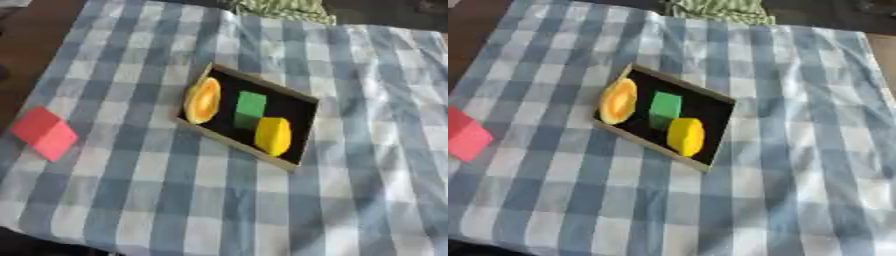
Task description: Pick up objects on the table and place them in the box.
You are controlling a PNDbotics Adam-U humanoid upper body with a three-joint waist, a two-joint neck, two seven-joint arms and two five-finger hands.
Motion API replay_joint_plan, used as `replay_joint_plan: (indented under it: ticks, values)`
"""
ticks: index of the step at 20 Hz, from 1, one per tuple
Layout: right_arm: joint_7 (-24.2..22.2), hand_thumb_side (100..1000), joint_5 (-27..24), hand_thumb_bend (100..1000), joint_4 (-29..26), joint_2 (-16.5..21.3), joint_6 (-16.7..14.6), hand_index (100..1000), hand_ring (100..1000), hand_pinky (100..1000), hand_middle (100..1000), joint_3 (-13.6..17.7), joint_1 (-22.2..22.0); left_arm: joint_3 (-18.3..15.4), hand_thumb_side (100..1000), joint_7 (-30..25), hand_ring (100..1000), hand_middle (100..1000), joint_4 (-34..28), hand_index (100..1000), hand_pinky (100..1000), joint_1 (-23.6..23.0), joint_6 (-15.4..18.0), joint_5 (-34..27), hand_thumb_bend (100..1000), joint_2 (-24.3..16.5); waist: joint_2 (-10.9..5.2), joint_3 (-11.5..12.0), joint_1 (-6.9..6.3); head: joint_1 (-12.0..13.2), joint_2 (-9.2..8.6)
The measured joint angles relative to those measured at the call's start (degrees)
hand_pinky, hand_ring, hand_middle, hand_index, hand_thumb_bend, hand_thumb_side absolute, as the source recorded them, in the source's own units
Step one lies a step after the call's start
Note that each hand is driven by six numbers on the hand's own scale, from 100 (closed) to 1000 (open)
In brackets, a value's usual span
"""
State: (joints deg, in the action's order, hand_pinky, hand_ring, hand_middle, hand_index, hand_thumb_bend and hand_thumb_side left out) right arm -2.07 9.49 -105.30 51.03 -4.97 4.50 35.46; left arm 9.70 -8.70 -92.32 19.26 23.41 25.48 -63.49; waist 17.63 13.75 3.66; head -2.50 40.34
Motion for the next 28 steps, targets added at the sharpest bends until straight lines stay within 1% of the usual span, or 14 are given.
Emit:
replay_joint_plan:
  ticks: [4,8,12,16,18,19,20,22,25,28]
  values:
    - [0.2,100,0.1,100,0.6,-0.7,0.0,854,774,885,767,0.0,-0.2,-0.1,100,-4.4,920,825,1.9,926,967,2.1,1.2,4.4,761,1.6,-0.02,0.0,0.0,0.3,-0.02]
    - [0.4,102,0.3,100,1.6,-1.4,0.2,850,771,886,762,0.1,-0.7,-1.1,100,-8.8,918,827,2.2,928,958,3.8,2.1,8.5,770,3.7,-0.02,0.1,0.0,0.3,-0.07]
    - [0.5,101,0.4,100,2.2,-1.6,0.3,847,769,886,760,0.1,-0.9,-2.1,100,-12.3,915,830,1.1,930,947,5.7,2.2,9.1,768,5.1,-0.02,0.1,0.0,-0.2,-0.16]
    - [0.7,124,0.4,100,2.3,-1.9,0.3,845,768,887,759,0.4,-1.0,-2.0,100,-14.1,912,831,-0.2,925,934,7.9,2.4,8.8,770,5.5,-0.02,0.1,0.0,-0.3,-0.31]
    - [0.7,137,0.4,100,2.3,-2.1,0.3,844,767,887,758,0.4,-1.0,-1.1,100,-15.3,910,834,-0.2,921,926,9.3,2.9,9.4,770,5.6,-0.02,0.0,0.0,-0.3,-0.31]
    - [0.7,123,0.4,100,2.4,-2.3,0.3,844,767,888,757,0.4,-1.0,-0.6,100,-15.9,908,833,0.1,918,919,10.0,3.2,9.9,771,5.6,-0.02,-0.1,0.0,-0.2,-0.31]
    - [0.7,156,0.4,100,2.5,-2.5,0.3,843,766,888,757,0.4,-1.0,0.0,100,-16.6,908,835,0.5,918,918,10.5,3.6,10.5,772,5.9,-0.02,-0.1,0.0,-0.2,-0.31]
    - [0.7,189,0.4,100,2.7,-2.8,0.3,841,765,889,755,0.4,-1.0,1.2,100,-17.8,907,837,1.8,916,918,11.8,4.5,11.9,773,6.4,-0.02,-0.3,0.0,-0.1,-0.31]
    - [0.7,222,0.3,100,3.0,-3.3,0.4,838,762,890,751,0.4,-1.0,2.6,100,-18.6,902,839,4.7,919,921,13.9,5.9,13.6,776,7.7,-0.02,-0.3,0.0,0.0,-0.31]
    - [0.7,239,0.1,100,3.4,-3.7,0.5,836,760,890,749,0.5,-1.0,3.6,100,-18.0,900,843,8.2,936,927,15.7,7.2,14.0,776,9.6,-0.02,-0.4,0.0,0.2,-0.31]
